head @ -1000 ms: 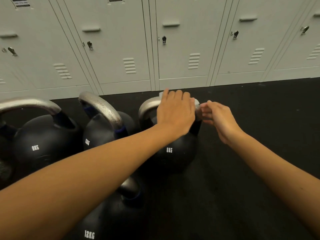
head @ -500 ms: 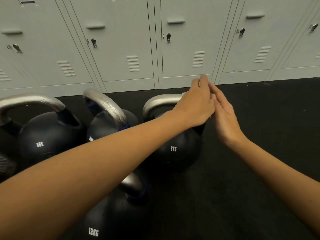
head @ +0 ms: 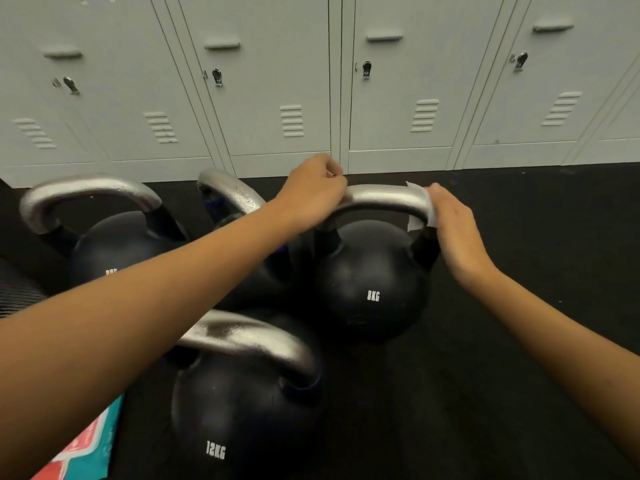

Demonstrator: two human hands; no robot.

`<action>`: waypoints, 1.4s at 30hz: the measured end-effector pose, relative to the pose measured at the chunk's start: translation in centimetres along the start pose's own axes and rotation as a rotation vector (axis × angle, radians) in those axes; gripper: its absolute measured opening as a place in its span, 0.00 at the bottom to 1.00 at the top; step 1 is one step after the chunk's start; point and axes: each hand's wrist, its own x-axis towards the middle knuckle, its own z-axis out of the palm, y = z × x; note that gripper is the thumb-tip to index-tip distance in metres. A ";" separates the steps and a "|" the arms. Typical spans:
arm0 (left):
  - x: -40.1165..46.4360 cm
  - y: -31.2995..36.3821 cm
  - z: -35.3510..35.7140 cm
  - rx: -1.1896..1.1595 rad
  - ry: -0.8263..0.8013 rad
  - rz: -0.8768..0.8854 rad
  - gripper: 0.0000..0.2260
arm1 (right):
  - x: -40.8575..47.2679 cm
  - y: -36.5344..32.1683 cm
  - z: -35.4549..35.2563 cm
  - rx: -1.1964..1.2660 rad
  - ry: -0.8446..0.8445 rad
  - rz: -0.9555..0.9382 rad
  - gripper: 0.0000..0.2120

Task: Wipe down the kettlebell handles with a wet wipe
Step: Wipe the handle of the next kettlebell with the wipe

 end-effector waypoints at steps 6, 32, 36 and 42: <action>-0.4 -1.4 0.3 -0.033 -0.058 -0.055 0.08 | -3.6 3.2 0.2 0.466 0.053 0.365 0.19; -2.4 -3.9 -4.3 0.225 0.071 0.250 0.12 | 0.9 -2.2 1.9 -0.775 0.003 -0.338 0.16; -3.0 -5.2 -4.9 0.352 0.041 0.358 0.10 | 2.0 -3.1 4.1 -1.095 -0.041 -0.646 0.18; -4.2 -5.9 -5.8 0.392 0.030 0.422 0.10 | 2.8 -3.7 8.6 -1.390 -0.095 -0.970 0.15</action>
